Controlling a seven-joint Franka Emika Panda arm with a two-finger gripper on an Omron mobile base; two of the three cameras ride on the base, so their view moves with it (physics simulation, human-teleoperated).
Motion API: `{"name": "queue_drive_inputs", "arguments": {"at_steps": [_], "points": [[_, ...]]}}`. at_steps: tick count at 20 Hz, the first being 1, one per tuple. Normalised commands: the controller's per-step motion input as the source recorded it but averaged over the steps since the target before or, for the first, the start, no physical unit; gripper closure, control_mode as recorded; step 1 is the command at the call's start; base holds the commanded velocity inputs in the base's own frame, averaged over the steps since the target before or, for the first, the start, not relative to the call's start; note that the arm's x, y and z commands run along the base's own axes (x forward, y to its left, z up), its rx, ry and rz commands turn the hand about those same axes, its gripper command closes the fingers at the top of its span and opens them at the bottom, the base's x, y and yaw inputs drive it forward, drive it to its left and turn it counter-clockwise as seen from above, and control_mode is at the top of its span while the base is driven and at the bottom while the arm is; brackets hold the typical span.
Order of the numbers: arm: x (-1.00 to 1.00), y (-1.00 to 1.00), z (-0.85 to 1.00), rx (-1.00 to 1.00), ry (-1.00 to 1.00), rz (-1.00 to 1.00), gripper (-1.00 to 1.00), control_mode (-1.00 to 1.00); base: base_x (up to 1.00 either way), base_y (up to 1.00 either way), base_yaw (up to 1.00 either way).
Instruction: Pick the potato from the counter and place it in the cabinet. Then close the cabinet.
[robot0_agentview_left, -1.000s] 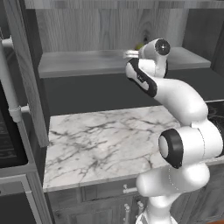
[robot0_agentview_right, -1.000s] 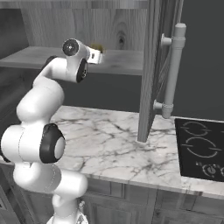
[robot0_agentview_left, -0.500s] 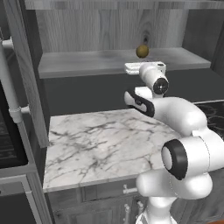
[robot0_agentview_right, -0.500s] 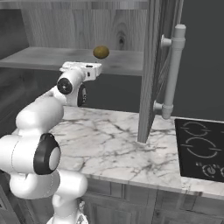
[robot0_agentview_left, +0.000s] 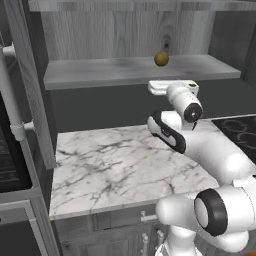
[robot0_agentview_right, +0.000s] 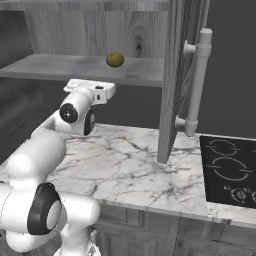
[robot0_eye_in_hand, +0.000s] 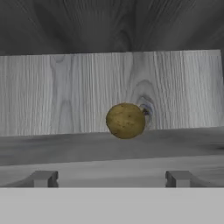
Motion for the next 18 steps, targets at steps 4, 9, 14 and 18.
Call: {"name": "queue_drive_inputs", "arguments": {"at_steps": [4, 9, 14, 18], "points": [[-1.0, -0.13, 0.22, 0.05, 0.6, 0.0, -1.0, -1.0, 0.0, 0.0, 0.0], [-1.0, -0.02, 0.17, 0.01, 0.63, -0.01, -1.0, -1.0, 0.0, 0.0, 0.0], [-1.0, 0.0, -0.18, 0.0, 0.3, -0.02, -1.0, -1.0, 0.0, 0.0, 0.0], [-0.97, 0.0, -0.55, -0.02, -0.02, -0.04, -1.0, -1.0, 0.0, 0.0, 0.0]]}}
